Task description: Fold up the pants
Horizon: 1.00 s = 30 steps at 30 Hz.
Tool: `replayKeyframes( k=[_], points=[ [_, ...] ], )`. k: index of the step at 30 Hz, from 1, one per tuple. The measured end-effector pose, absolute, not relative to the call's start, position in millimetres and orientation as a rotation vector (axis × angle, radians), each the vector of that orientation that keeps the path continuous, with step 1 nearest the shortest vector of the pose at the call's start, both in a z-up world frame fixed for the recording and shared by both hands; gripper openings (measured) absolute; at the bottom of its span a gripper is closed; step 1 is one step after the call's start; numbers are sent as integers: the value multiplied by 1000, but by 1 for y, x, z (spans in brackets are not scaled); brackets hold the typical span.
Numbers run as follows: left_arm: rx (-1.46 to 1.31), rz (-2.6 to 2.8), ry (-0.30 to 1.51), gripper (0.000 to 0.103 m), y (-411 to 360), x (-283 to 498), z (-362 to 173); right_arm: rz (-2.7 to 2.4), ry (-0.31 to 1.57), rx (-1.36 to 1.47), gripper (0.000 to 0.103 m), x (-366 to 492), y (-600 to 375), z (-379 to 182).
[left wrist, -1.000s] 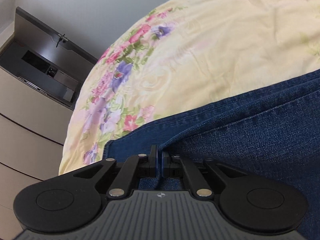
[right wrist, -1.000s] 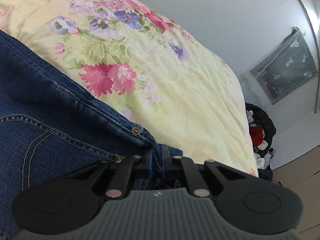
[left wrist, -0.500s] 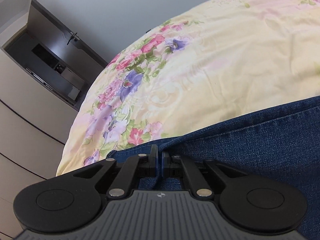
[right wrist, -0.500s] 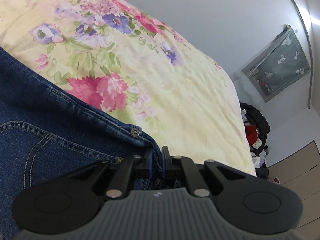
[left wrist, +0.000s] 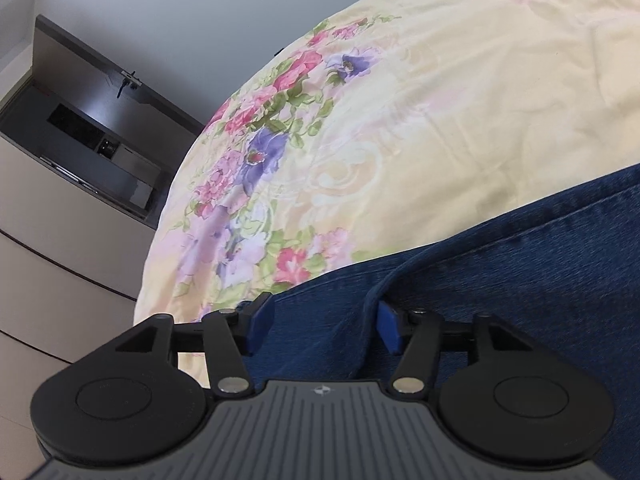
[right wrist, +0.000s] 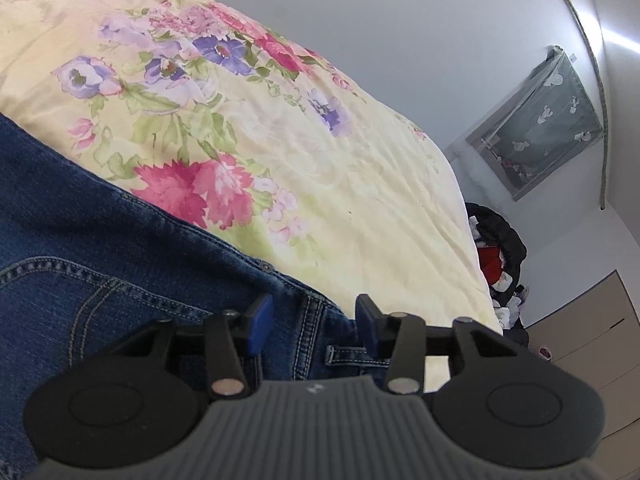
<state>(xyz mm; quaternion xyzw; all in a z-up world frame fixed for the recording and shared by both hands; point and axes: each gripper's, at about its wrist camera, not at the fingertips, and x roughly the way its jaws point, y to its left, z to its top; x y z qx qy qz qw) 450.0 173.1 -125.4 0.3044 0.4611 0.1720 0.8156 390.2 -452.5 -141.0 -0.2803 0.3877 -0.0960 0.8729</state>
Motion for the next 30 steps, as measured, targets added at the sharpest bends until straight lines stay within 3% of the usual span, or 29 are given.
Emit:
replayKeyframes(
  k=[2,8,14,24,30],
  points=[
    [669,386,992,81,183,451,-120,-197,803,-599,42,383,-446,-138],
    [677,527,1016,80,225,445,-105,-209,798,-581,42,366,-436,-128],
    [446,555,969,77,270,408,-80,-194,782,-519,42,342,-425,-117],
    [-275,493,853,71,345,304,-80,-168,831,-312,42,281,-405,-118],
    [-745,441,750,71,380,258,-116,-171,840,-162,42,236,-386,-118]
  ],
)
